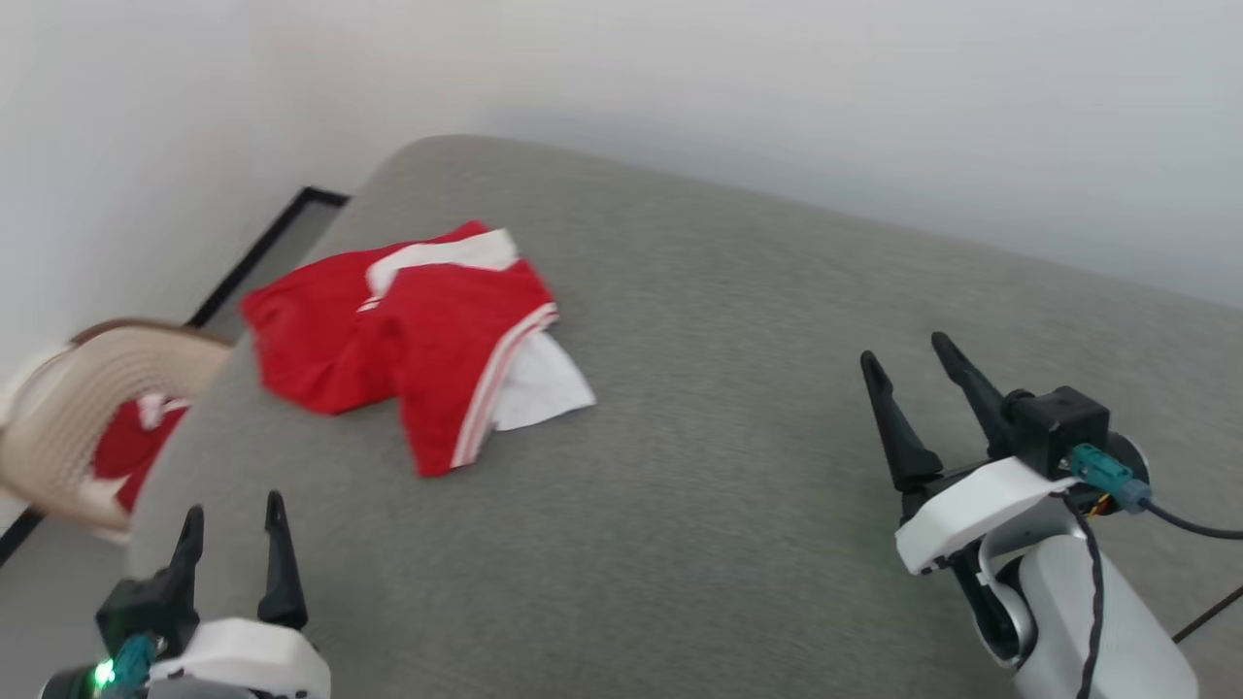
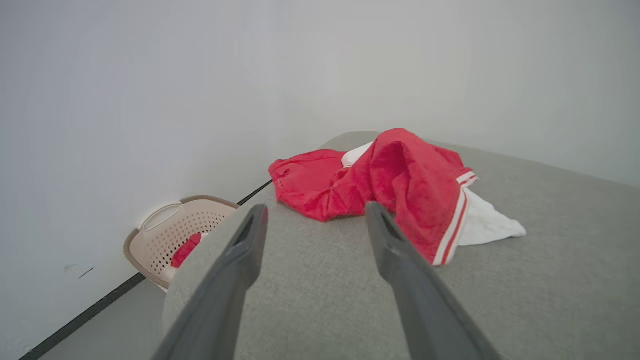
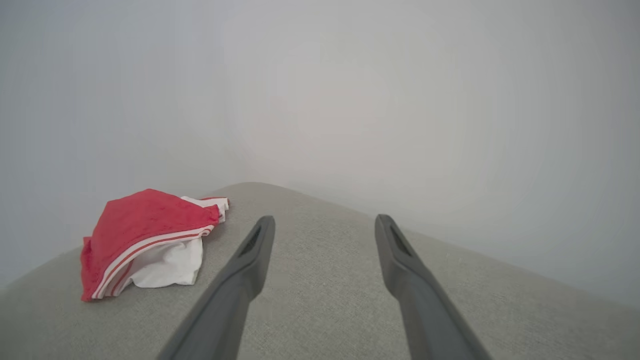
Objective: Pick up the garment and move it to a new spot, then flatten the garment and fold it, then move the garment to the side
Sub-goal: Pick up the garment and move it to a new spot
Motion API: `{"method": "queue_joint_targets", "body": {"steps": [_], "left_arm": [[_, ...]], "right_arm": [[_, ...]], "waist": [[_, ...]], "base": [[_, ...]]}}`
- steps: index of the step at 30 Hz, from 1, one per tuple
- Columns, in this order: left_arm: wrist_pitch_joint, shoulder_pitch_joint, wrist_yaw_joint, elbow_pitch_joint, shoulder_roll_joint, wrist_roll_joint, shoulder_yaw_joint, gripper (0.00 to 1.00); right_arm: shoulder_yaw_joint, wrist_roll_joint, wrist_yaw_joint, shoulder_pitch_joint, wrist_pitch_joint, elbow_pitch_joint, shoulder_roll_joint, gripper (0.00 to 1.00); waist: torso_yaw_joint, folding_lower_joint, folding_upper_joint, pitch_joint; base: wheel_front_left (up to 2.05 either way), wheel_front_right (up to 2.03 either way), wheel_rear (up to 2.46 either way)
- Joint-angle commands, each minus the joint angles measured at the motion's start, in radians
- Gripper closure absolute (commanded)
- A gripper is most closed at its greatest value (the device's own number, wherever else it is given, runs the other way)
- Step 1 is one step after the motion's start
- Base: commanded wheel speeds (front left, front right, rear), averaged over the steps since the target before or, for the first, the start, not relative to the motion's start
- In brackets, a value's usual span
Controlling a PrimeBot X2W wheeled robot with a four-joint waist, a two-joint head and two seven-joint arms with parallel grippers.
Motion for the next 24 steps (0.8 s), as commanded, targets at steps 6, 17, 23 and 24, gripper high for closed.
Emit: {"method": "queue_joint_targets", "body": {"steps": [6,17,23,24], "left_arm": [[-0.006,0.046,0.004,-0.039,-0.024,0.006,0.022,0.0],[-0.006,0.0,-0.039,-0.04,-0.012,0.035,0.004,0.0],[0.012,-0.16,-0.091,0.041,0.062,0.017,-0.071,0.0],[0.03,-0.195,-0.095,0.064,0.083,0.009,-0.083,0.0]], "right_arm": [[0.022,0.012,0.0,0.007,-0.005,0.003,0.018,0.0],[0.056,0.02,0.0,-0.022,-0.005,0.008,0.021,0.0],[0.049,0.028,0.0,-0.028,-0.005,0.007,-0.007,0.0],[0.045,0.028,0.0,-0.03,-0.005,0.006,-0.013,0.0]], "waist": [[0.109,0.0,0.0,0.0],[0.054,0.0,0.0,0.026],[-0.049,0.0,0.0,0.075],[-0.067,0.0,0.0,0.086]], "base": [[0.0,0.0,0.0],[0.0,0.0,0.0],[0.0,0.0,0.0],[0.0,0.0,0.0]]}}
